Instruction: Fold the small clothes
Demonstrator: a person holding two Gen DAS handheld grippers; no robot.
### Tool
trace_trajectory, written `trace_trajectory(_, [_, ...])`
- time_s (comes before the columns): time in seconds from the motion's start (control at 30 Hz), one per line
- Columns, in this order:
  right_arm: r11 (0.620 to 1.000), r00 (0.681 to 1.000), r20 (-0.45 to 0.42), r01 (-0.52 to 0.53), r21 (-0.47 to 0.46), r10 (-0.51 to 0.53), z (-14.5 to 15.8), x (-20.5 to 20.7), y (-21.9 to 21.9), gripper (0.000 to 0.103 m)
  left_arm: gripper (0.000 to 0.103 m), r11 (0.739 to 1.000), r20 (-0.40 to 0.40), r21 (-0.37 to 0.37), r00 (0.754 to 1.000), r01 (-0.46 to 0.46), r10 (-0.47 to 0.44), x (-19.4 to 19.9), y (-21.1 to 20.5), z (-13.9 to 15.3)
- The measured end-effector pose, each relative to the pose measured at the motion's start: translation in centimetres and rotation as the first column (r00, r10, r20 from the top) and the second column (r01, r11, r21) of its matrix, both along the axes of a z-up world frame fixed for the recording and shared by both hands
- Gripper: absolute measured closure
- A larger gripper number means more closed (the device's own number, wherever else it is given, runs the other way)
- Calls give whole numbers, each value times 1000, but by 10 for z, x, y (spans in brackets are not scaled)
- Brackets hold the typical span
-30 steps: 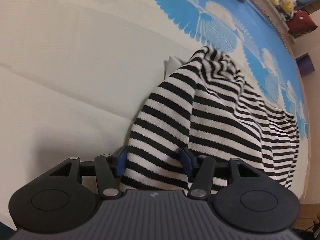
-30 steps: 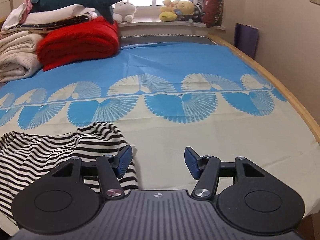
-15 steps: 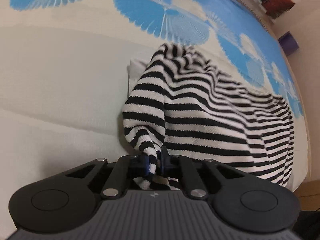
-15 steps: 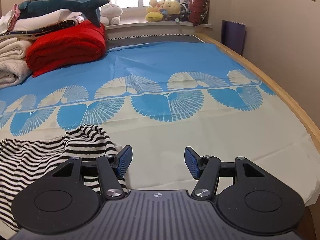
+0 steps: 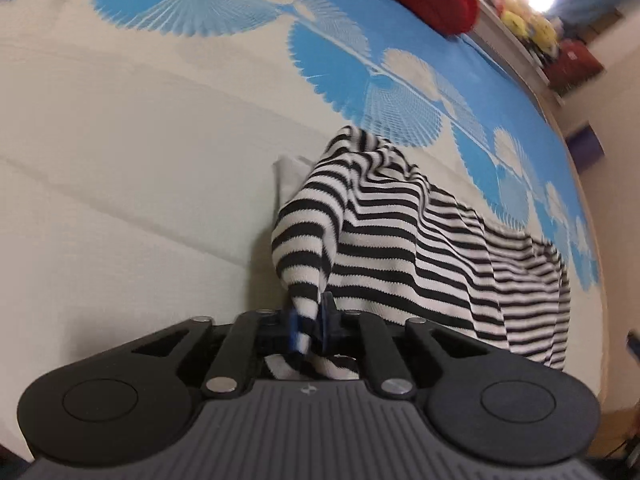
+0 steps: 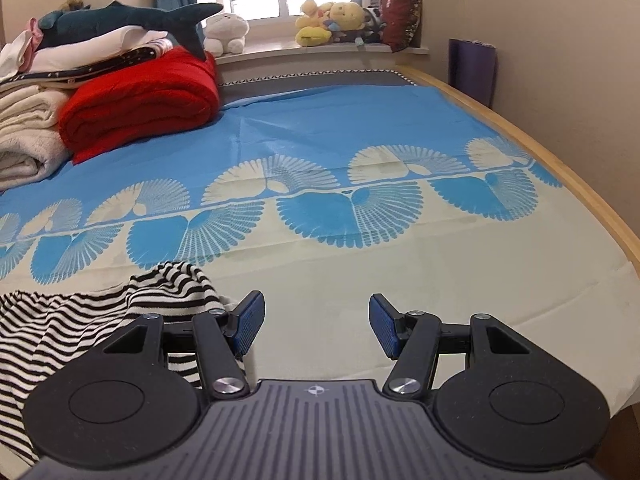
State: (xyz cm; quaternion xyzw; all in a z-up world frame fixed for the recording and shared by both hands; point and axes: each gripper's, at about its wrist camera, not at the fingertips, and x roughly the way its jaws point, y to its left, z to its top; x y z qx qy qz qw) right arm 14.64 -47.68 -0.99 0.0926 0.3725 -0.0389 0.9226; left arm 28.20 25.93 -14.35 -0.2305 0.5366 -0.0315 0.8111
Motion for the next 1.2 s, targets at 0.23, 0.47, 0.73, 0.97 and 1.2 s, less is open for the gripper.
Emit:
trace_trajectory(0.23, [1000,1000,-4,-22,-8,22,-1,-1,1,43,56,994,-75,-52,993,-94,90,10,15,-19])
trace_trajectory(0.47, [1000,1000,-15,-18,-13,18,-4,0,-5,43,56,997,-126,-30,989,-77,73,24,9,-38])
trace_trajectory(0.73, [1000,1000,-30,-9,-11,8,-11,3,-9,43,94,998,-66,50,997,40,-37,24,-16,-27])
trace_trajectory(0.97, [1000,1000,-24,-18,1,18,-11,7,-4,43,95,994,86,26,991,103,-105,16,-46,31])
trace_trajectory(1.2, [999,999,-20,-28,24,29,-9,11,3,43,95,967,230,-34,944,251,-237,9,-133,82])
